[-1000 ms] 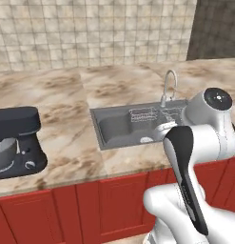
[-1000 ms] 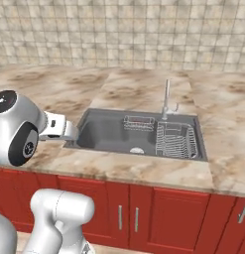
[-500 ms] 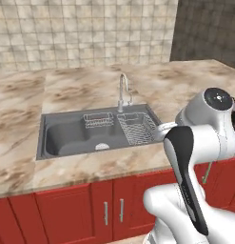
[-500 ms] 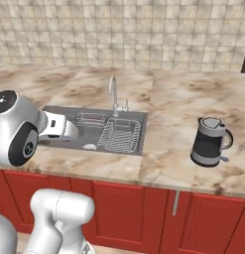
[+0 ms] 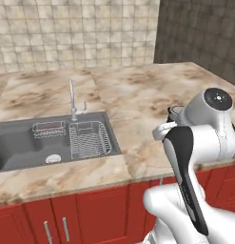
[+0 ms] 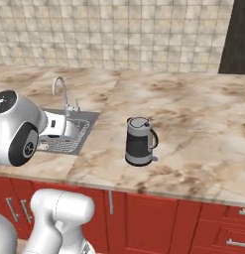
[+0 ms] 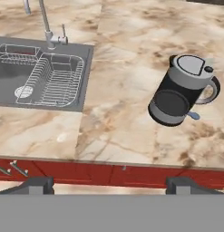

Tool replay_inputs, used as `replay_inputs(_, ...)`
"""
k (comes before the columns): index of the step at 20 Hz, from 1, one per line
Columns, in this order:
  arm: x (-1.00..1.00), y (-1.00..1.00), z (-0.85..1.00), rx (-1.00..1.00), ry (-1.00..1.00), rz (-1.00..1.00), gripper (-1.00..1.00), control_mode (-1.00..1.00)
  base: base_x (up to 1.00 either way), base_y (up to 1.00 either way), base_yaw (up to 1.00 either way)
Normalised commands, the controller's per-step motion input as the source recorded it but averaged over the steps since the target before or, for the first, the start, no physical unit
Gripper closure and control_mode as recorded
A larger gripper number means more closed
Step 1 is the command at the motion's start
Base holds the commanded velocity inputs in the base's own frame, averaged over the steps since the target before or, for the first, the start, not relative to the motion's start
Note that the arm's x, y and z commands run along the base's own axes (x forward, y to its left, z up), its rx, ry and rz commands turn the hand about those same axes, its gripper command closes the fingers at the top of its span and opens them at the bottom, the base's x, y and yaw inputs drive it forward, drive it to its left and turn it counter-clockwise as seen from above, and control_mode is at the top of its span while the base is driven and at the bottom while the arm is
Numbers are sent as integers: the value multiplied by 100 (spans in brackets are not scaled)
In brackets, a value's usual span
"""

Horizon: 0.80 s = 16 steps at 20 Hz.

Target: Navigate to the electric kettle.

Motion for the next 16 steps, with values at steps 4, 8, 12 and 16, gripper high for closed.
replay_inputs(4,0,0,0,0,0,0,-100,100,34,-100,0)
replay_inputs(8,0,0,0,0,0,0,-100,100,23,-99,0)
replay_inputs(12,0,0,0,0,0,0,-100,100,5,-25,0)
replay_inputs(16,0,0,0,0,0,0,-100,100,0,0,0)
